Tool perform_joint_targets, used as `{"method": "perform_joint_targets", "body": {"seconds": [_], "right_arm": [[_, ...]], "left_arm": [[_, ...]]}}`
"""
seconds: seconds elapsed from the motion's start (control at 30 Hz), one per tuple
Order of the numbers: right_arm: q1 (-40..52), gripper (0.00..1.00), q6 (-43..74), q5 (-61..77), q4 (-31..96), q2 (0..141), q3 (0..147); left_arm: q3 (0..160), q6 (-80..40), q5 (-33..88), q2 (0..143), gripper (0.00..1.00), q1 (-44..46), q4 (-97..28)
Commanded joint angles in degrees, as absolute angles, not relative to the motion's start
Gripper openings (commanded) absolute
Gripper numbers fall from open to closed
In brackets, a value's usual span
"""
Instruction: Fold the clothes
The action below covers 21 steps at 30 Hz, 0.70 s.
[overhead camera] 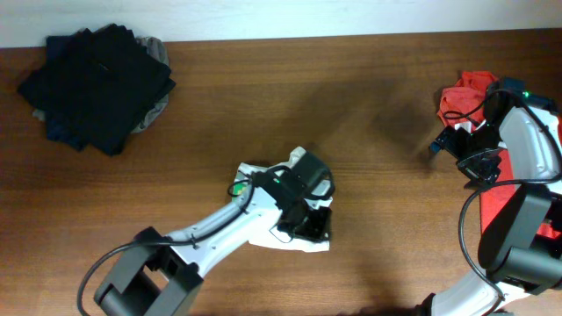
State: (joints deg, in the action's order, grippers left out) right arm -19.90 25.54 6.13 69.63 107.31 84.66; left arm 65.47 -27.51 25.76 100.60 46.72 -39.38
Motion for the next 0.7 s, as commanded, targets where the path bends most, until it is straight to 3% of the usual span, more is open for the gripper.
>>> {"method": "perform_joint_targets", "body": {"seconds": [0.0,0.2,0.33,0.47,0.67], "right_arm": [[-19.94,0.98,26.02,6.44,69.63,106.13,85.41],[-19.94,0.98,26.02,6.44,69.63,106.13,85.41],[-19.97,0.98,26.02,6.44,69.6,106.13,85.41],[-19.94,0.98,26.02,6.44,69.63,106.13,85.41],[-19.97,0.98,26.02,6.44,69.63,106.13,85.41]], "left_arm": [[65.47,-27.77,27.83,100.33,0.99,49.25,-37.21],[72.64,-25.06,26.5,99.0,0.99,46.28,-42.26],[81.95,-24.71,19.46,97.17,0.99,36.97,-52.56],[82.52,-25.67,18.98,97.6,0.91,29.28,-53.01],[82.11,-27.51,23.11,106.78,0.91,26.15,-51.44]]}}
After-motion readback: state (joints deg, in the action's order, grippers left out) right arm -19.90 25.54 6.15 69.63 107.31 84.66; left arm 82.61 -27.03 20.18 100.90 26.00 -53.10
